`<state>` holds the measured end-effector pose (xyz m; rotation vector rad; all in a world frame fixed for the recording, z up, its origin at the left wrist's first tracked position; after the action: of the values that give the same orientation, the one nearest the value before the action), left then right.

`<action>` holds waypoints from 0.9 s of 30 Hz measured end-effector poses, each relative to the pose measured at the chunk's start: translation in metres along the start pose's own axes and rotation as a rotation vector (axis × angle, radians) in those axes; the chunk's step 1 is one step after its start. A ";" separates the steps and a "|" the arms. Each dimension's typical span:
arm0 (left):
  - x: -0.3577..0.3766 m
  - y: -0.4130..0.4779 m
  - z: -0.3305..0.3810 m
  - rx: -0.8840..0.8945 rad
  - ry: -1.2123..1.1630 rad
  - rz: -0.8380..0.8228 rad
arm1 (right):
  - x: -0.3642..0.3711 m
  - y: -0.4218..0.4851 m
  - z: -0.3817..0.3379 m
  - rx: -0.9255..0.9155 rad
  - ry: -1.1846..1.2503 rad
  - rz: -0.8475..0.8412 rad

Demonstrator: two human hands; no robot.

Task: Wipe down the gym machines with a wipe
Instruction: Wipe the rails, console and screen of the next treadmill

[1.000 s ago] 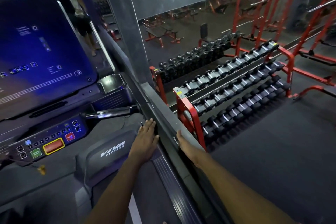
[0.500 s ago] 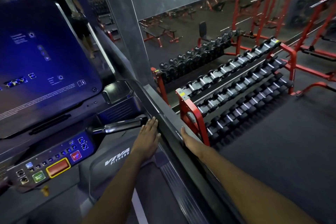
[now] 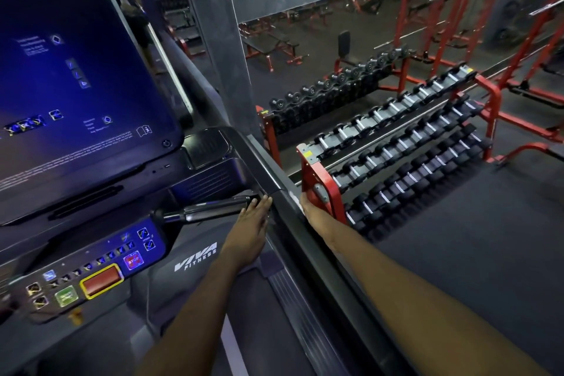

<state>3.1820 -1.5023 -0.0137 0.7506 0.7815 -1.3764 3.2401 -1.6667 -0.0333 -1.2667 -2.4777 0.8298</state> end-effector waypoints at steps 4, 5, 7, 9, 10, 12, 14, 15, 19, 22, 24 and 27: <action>0.001 -0.006 -0.001 -0.058 -0.075 0.028 | -0.015 -0.004 0.030 0.117 -0.169 0.000; 0.001 -0.012 -0.001 -0.078 -0.107 0.057 | -0.018 -0.014 0.030 0.097 -0.256 -0.004; 0.005 -0.024 0.003 -0.119 -0.170 0.108 | -0.027 -0.031 0.018 -0.073 -0.456 0.074; 0.009 -0.036 0.011 -0.128 -0.215 0.182 | -0.035 -0.048 0.001 -0.260 -0.561 0.260; 0.008 -0.039 0.017 -0.118 -0.233 0.223 | -0.038 -0.053 -0.006 -0.338 -0.523 0.368; 0.006 -0.048 0.031 -0.105 -0.323 0.306 | -0.037 -0.066 -0.015 -0.446 -0.369 0.478; 0.003 -0.054 0.045 -0.109 -0.466 0.343 | -0.027 -0.073 -0.018 -0.508 -0.214 0.484; 0.002 -0.056 0.050 -0.119 -0.535 0.347 | -0.022 -0.072 -0.017 -0.518 -0.166 0.472; -0.005 -0.062 0.061 -0.154 -0.666 0.319 | -0.002 -0.065 -0.015 -0.550 -0.137 0.374; -0.010 -0.062 0.057 -0.202 -0.468 0.376 | 0.001 -0.059 -0.012 -0.557 -0.153 0.378; -0.015 -0.064 0.049 -0.272 -0.377 0.475 | -0.004 -0.053 -0.008 -0.522 -0.079 0.392; -0.016 -0.074 0.028 -0.549 -0.385 0.616 | -0.013 -0.046 0.006 -0.406 -0.003 0.405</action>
<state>3.1091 -1.5209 0.0143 0.2386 0.5179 -0.6645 3.2148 -1.7005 -0.0105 -1.9486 -2.5097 0.4073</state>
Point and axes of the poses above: each hand's wrist, its own y-axis towards the middle knuckle, its own x-axis out of the palm, z = x × y, the point moved 6 cm from there along y, towards the middle knuckle, and after that the axes turned 2 degrees about -y, right-handed, at the moved point
